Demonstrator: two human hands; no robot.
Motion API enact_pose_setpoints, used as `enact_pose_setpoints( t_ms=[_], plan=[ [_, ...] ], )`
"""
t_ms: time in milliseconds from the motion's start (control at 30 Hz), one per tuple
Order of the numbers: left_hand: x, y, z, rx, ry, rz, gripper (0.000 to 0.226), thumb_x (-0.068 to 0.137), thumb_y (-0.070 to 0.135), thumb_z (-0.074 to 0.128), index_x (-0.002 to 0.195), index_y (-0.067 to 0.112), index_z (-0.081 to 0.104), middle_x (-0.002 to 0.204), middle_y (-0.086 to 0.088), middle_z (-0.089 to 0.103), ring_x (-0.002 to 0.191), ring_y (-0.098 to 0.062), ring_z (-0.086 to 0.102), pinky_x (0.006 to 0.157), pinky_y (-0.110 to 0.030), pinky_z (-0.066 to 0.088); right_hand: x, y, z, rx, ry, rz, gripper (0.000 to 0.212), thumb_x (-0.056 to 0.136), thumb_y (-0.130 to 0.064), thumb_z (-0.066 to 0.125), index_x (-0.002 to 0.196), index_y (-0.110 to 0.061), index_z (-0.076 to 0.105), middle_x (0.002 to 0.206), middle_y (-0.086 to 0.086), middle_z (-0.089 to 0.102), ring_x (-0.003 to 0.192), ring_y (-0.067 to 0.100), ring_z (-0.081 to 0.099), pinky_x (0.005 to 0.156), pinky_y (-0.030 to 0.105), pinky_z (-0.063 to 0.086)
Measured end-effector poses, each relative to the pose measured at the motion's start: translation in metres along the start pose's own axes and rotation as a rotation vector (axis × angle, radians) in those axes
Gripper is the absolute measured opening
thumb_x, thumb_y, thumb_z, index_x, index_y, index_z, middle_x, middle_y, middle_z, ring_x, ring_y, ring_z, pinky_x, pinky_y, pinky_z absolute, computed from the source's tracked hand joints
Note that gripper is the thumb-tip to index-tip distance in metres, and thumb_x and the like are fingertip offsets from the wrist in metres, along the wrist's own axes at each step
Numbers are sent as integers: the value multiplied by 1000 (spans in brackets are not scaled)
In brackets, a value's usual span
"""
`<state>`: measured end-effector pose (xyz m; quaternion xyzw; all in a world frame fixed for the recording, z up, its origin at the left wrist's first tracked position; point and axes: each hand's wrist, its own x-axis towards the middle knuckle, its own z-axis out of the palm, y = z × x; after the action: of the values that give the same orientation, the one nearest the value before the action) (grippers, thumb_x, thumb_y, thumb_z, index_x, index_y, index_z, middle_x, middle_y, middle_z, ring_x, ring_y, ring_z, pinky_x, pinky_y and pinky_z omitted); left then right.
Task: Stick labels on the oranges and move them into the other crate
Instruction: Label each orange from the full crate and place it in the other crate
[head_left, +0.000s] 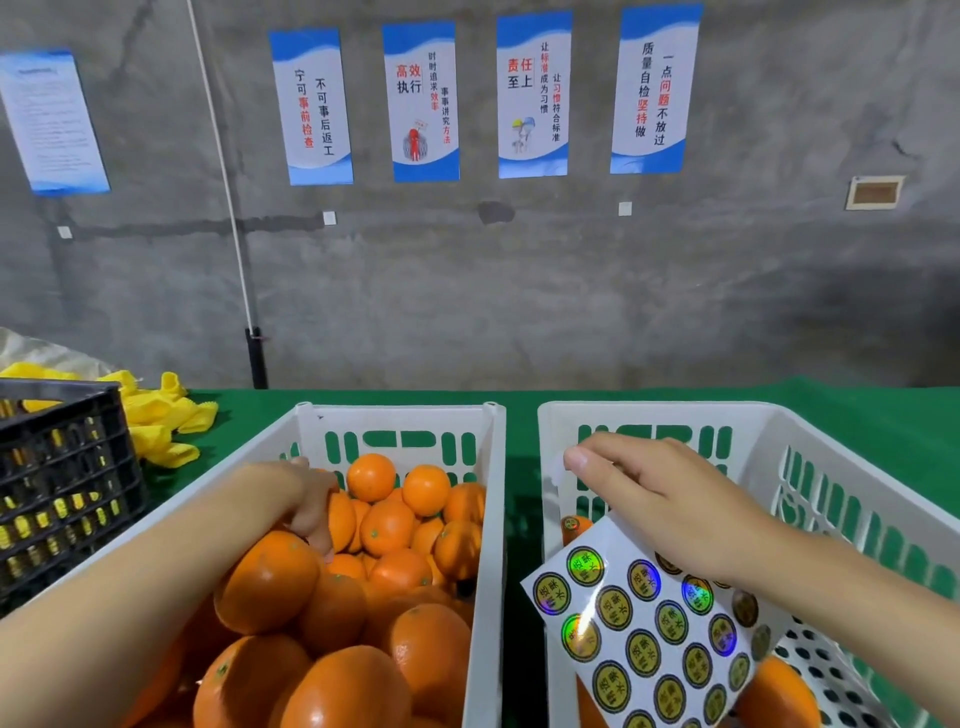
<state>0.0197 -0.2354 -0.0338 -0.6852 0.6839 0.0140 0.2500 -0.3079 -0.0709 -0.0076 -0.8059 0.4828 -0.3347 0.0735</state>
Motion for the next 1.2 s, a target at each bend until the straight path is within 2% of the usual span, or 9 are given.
enact_pose_setpoints(
  t_ms=[100,167,267,333,500,633,800,933,1200],
  plan=[
    [0,1,1,90,87,12,86,74,54,78,147,31,37,144,-11,35,135,-35,36,109,-48,40,0,1,0,-17,3,10,29,90,-69,27,76,-60,51,64,-13,59,60,4,56,57,24,41],
    [-5,3,-2,35,174,48,77,73,50,80,137,25,45,137,-10,42,127,-31,45,101,-42,46,0,2,0,-31,22,28,32,90,-68,28,81,-51,54,60,-14,58,56,3,54,55,22,39],
    [-23,6,-18,-114,476,139,49,73,43,76,105,21,45,116,-7,60,98,-26,59,78,-36,50,1,6,0,-59,61,66,31,93,-62,33,90,-45,58,49,-11,52,45,4,46,48,23,35],
    [-39,14,-33,-234,690,217,51,73,46,77,98,21,41,100,-3,61,84,-25,57,69,-35,44,2,7,0,-78,95,96,31,95,-57,36,95,-40,63,46,-12,50,42,5,44,46,24,32],
    [-91,66,-46,-595,937,509,59,66,63,71,110,34,42,99,11,57,83,-18,60,68,-36,50,2,8,-2,-111,177,123,36,92,-58,36,95,-37,65,49,-6,53,44,7,43,48,32,36],
    [-123,104,-36,-748,906,672,59,61,75,58,109,49,36,98,22,54,83,3,55,68,-28,49,2,9,-5,-129,263,131,26,92,-54,41,90,-39,62,53,-12,54,48,7,46,47,29,32],
    [-121,120,-20,-809,774,699,63,65,77,59,116,53,32,109,22,54,90,-4,59,74,-29,54,3,7,-8,-165,347,147,16,92,-48,43,88,-41,57,50,-16,53,48,6,48,46,25,28],
    [-116,121,-15,-783,773,704,62,66,78,61,114,58,27,107,27,49,90,0,55,69,-21,46,1,5,-9,-202,382,113,16,93,-44,43,91,-39,59,49,-16,53,53,5,51,46,25,29],
    [-115,125,-12,-714,774,725,62,63,82,59,111,58,27,100,31,47,85,2,54,63,-17,41,2,3,-8,-346,409,51,15,93,-32,59,86,-26,71,39,-10,33,38,6,34,46,24,25]
  ],
)
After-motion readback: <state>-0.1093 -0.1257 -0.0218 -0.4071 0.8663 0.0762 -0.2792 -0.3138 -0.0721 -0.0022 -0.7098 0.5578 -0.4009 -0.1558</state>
